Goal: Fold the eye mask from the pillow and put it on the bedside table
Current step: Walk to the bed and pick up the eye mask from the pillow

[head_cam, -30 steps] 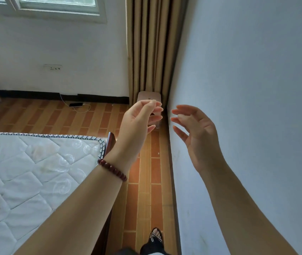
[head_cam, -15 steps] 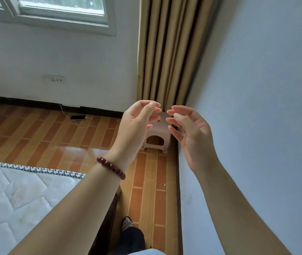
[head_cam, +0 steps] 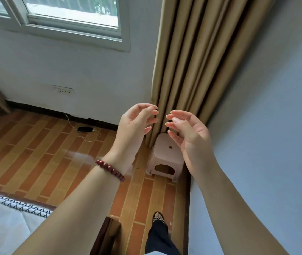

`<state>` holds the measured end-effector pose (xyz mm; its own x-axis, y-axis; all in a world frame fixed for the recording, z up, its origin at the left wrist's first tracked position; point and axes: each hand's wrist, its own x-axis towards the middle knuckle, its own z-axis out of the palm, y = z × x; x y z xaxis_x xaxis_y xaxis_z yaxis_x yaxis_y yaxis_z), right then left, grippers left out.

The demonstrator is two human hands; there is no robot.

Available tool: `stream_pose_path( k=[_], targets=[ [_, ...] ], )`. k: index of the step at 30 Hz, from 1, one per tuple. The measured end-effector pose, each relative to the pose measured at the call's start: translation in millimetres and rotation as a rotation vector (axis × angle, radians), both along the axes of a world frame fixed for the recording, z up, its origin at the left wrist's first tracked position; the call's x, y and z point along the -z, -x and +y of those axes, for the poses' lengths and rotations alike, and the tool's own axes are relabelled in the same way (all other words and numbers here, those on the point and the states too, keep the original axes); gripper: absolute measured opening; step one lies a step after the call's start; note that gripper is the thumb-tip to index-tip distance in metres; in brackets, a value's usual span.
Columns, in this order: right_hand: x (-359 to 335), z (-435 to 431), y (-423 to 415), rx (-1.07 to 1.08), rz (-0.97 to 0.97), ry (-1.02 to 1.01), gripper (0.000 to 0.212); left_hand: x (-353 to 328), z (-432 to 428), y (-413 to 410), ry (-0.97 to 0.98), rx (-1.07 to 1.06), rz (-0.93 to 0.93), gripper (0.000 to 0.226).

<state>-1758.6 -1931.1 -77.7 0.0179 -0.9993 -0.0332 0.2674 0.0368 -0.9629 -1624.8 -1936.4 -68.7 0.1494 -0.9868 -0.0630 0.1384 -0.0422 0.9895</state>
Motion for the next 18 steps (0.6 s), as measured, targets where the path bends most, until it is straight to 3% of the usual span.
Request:
stream_pose_path(
  k=[9, 18],
  targets=[
    [3, -143, -27, -0.208, -0.011, -0.011, 0.013, 9, -112, -24, -0.038, -0.171, 0.02, 0.014],
    [9, -257, -129, -0.386, -0.018, -0.031, 0.012, 17, -198, -116, -0.039, -0.345, -0.007, 0.018]
  ],
)
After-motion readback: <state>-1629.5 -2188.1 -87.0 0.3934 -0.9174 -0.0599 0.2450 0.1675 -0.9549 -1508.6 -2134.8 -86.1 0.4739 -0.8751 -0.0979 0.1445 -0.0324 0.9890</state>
